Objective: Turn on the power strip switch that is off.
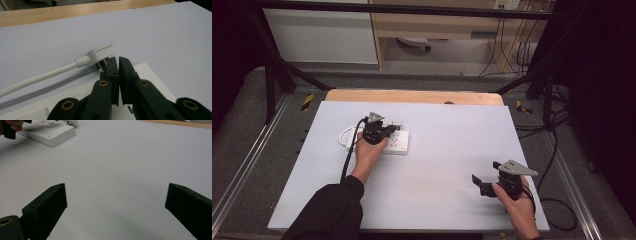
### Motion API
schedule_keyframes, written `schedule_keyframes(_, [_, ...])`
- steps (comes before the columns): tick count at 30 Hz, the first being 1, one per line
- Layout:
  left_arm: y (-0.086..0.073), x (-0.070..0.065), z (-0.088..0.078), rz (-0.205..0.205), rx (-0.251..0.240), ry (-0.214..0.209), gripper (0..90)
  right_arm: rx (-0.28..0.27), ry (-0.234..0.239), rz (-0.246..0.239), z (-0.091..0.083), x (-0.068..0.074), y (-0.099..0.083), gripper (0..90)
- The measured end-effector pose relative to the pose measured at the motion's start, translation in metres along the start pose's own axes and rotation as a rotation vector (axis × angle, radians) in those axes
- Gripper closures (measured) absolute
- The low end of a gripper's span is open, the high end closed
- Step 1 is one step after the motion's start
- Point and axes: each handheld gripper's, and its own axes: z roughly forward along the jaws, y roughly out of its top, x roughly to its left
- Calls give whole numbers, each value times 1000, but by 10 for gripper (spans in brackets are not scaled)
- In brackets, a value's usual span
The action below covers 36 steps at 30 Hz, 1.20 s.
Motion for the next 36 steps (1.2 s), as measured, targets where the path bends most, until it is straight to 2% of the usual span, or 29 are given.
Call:
schedule_keyframes(26, [2,0,-2,-3,-11,-3,783,1,1,1,0,0,0,43])
schedule_keyframes(36, [3,-3,-6,-1,-13,-18,747,3,3,-1,0,0,0,42])
